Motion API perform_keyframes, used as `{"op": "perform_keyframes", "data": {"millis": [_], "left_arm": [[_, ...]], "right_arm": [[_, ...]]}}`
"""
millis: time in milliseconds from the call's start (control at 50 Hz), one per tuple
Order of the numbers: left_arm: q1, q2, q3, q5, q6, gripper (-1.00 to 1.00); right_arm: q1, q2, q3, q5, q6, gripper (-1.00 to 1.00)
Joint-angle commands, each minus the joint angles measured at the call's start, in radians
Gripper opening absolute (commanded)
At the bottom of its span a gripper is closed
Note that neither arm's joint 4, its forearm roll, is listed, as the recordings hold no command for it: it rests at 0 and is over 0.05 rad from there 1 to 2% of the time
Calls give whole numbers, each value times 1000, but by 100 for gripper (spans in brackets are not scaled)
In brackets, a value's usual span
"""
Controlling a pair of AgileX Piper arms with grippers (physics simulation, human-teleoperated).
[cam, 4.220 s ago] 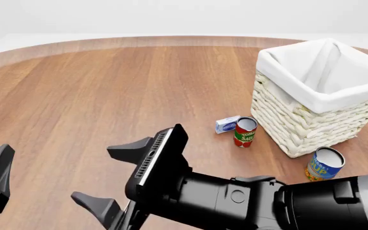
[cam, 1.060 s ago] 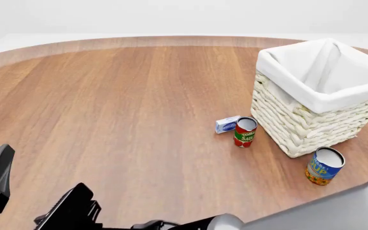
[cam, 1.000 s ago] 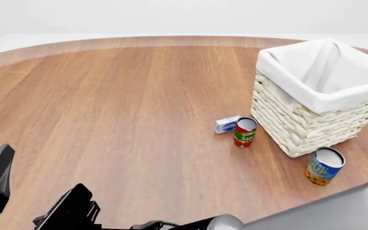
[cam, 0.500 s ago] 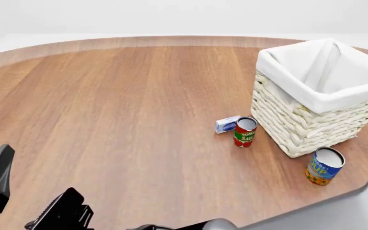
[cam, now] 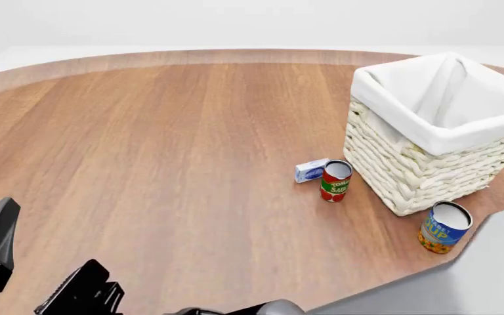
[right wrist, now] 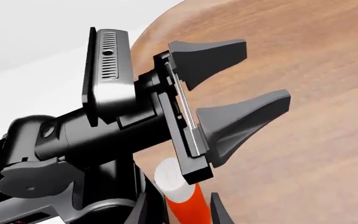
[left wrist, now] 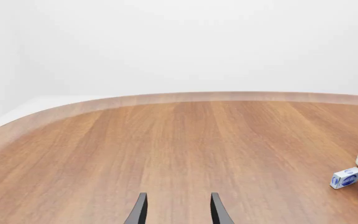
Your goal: Pick up the ketchup, and put it in the basket.
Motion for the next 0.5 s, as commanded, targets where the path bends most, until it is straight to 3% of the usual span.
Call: {"op": "perform_keyframes", "data": {"millis": [20, 500], "left_arm": [[0, 0, 0, 0, 0, 100], [0, 0, 0, 0, 0, 100]], "right_arm": [[-11, 28, -21, 6, 1, 100], [1, 84, -69, 23, 11, 100]]}}
